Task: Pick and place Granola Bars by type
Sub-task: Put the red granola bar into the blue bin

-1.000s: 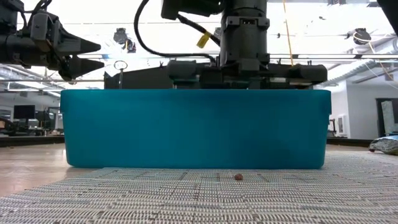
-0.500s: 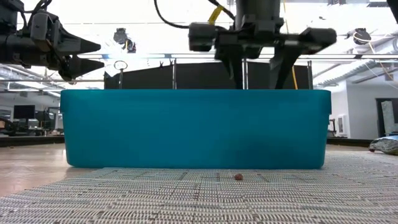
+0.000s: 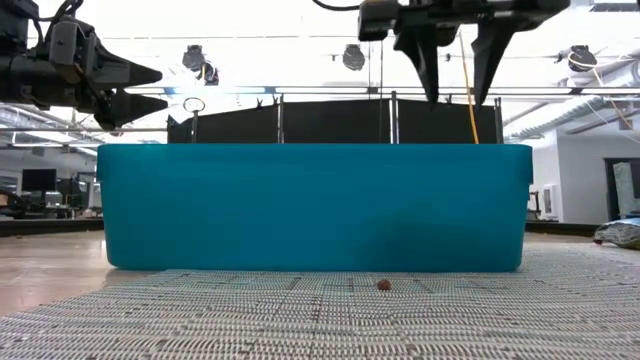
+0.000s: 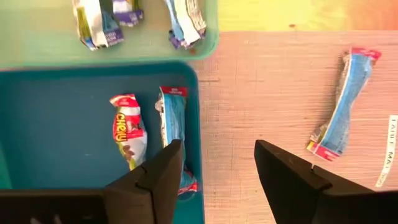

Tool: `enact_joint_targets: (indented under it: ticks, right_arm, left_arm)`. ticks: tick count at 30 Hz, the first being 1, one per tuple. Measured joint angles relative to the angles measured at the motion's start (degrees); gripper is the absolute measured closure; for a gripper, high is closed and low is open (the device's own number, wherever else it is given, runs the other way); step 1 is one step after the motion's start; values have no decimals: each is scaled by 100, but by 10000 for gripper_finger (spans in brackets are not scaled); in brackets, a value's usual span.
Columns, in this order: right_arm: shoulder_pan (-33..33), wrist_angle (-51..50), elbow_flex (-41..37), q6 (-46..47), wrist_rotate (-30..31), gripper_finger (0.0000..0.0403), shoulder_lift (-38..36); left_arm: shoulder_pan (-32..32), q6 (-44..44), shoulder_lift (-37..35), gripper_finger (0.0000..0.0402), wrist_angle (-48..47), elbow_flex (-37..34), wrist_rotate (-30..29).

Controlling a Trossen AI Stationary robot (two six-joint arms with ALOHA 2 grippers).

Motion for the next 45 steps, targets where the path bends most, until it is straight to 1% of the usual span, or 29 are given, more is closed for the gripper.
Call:
enact_joint_targets:
  ticks: [13,17,20,23,29,32,36,41,45]
  right_arm:
    - [-307,-549,-2,-39,1,209,-1037]
    - [-446,-538,-3,-182,243,209,-1348]
    - [-564,-524,-201,-171,440,209,-1672]
    - [-666,-539,-716,-172,370,209,-2021]
    - [-703,-406,-2143,100,-370,209,-2695]
    - [-694,-9,-2817,204,-626,209,-2928]
    - [-689,647,-3586,201,-800,209,-3204]
    - [-691,1322,-4297,234,-797,209,-3354]
    - [-658,1527,-4622,217,-904,209,-3374]
  left_arm:
    - [2,0,0,9,0,2,0]
    - [1,0,0,9,0,1,0]
    - [1,1,0,9,0,1,0]
    - [2,0,0,9,0,2,0]
    - [0,0,0,9,0,0,0]
    - [1,0,0,9,0,0,1]
    - [0,0,0,9,0,0,0]
    - [0,0,0,9,0,0,0]
    - [0,0,0,9,0,2,0]
